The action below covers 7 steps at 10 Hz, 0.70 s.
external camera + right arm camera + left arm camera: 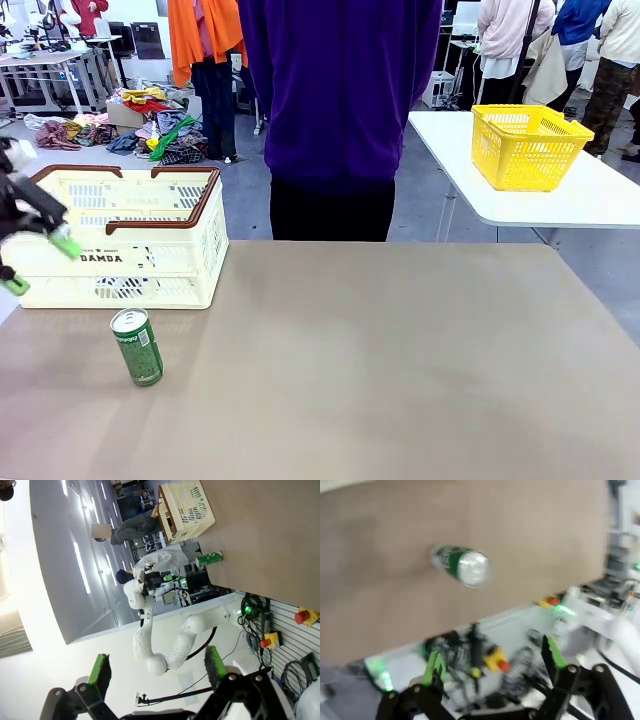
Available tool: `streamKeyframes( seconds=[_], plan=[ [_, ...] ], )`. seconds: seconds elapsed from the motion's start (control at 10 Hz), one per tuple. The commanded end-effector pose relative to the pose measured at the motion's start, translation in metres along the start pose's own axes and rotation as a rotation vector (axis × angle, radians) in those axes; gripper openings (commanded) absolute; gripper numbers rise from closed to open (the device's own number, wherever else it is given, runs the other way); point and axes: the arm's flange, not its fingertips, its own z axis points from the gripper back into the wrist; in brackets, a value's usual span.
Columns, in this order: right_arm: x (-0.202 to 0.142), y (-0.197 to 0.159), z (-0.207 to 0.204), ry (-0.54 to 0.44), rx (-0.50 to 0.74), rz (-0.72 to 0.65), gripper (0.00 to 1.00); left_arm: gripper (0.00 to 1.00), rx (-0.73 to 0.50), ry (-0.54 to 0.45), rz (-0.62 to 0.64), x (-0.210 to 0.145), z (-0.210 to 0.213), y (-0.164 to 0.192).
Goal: Place the drinks into the Shopping basket.
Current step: Pick up one drink and place it into the Shopping basket.
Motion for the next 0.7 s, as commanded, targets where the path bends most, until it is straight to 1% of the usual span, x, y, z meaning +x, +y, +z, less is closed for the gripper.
streamKeyframes(
  seconds=[0.0,0.1,0.2,0.3,0.6],
  plan=[
    [-0.002,0.003,0.000,-0.001,0.005,0.009,1.00,1.00,0.179,-0.073,-0.122,-0.009,-0.035,-0.007],
    [-0.002,0.003,0.000,-0.001,0.005,0.009,1.00,1.00,0.230,0.009,-0.277,-0.009,-0.052,-0.011],
    [-0.002,0.003,0.000,-0.001,0.005,0.009,1.00,1.00,0.198,-0.010,-0.377,-0.005,-0.061,-0.016],
    [-0.002,0.003,0.000,-0.001,0.005,0.009,1.00,1.00,0.184,-0.026,-0.160,-0.007,-0.030,-0.015],
    [-0.002,0.003,0.000,-0.001,0.005,0.009,1.00,1.00,0.184,-0.026,-0.160,-0.007,-0.030,-0.015]
  ],
)
